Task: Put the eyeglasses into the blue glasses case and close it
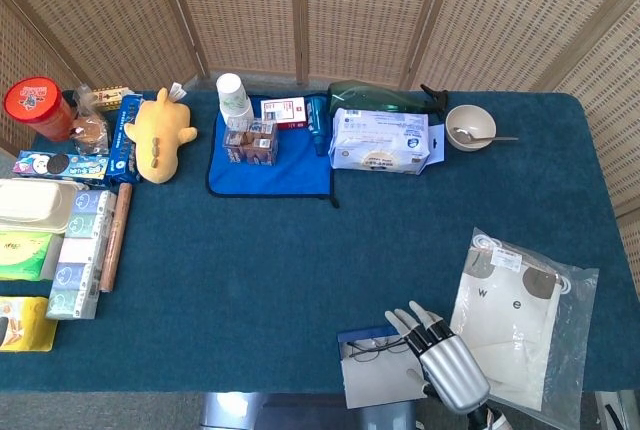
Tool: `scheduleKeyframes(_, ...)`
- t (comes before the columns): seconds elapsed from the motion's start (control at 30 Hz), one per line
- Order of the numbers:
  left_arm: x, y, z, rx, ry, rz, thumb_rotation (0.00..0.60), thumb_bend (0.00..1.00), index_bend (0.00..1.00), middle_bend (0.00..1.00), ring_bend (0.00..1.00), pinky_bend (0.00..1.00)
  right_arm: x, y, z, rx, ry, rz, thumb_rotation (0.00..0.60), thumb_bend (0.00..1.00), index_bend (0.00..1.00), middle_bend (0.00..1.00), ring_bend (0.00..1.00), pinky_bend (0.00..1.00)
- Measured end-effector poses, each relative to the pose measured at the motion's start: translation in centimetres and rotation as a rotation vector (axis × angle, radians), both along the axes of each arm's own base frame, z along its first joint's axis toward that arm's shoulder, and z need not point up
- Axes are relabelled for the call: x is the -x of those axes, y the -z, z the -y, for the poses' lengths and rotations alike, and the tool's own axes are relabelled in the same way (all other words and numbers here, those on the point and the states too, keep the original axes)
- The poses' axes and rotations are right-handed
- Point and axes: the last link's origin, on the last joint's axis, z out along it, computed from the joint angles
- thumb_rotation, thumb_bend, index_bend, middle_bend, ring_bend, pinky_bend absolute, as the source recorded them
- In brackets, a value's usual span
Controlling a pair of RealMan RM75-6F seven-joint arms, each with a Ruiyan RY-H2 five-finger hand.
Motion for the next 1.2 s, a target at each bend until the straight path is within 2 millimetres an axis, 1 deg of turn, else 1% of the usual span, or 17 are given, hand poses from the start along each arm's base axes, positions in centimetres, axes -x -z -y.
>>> scheduleKeyframes(0.27,0.1,-0.2,-0.1,-0.006,0.011,0.009,0.600,0.29,0.19,0.13,0.00,0.00,2.0,0.6,-2.0,0.005,0.023,-0.025,0.574,0.19,0.00,0.10,0.01,0.21)
scheduleKeyframes(0.4,0.0,-0.3,-0.1,-0.014,0.018,0.013,0.600,0.29,0.19,0.13,0.00,0.00,2.5,0.7,-3.0,0.019,0.016,-0.026,0.596,0.18,0.00,0.07,0.00,0.19)
scheduleKeyframes(0.83,0.3,-0.9,0.2,-0.026,0.035,0.022,0.599,0.29,0.19,0.14,0.00,0.00,4.3,1.8,-5.6,0.075,-0.008,-0.018,0.600,0.17,0.00,0.06,0.00,0.17)
scheduleKeyframes(1.2,0.1,-1.1,0.8,-0.028,0.057,0.014,0.600,0.29,0.19,0.13,0.00,0.00,5.4,2.7,-7.2,0.102,-0.004,0.014,0.598,0.17,0.00,0.05,0.00,0.16)
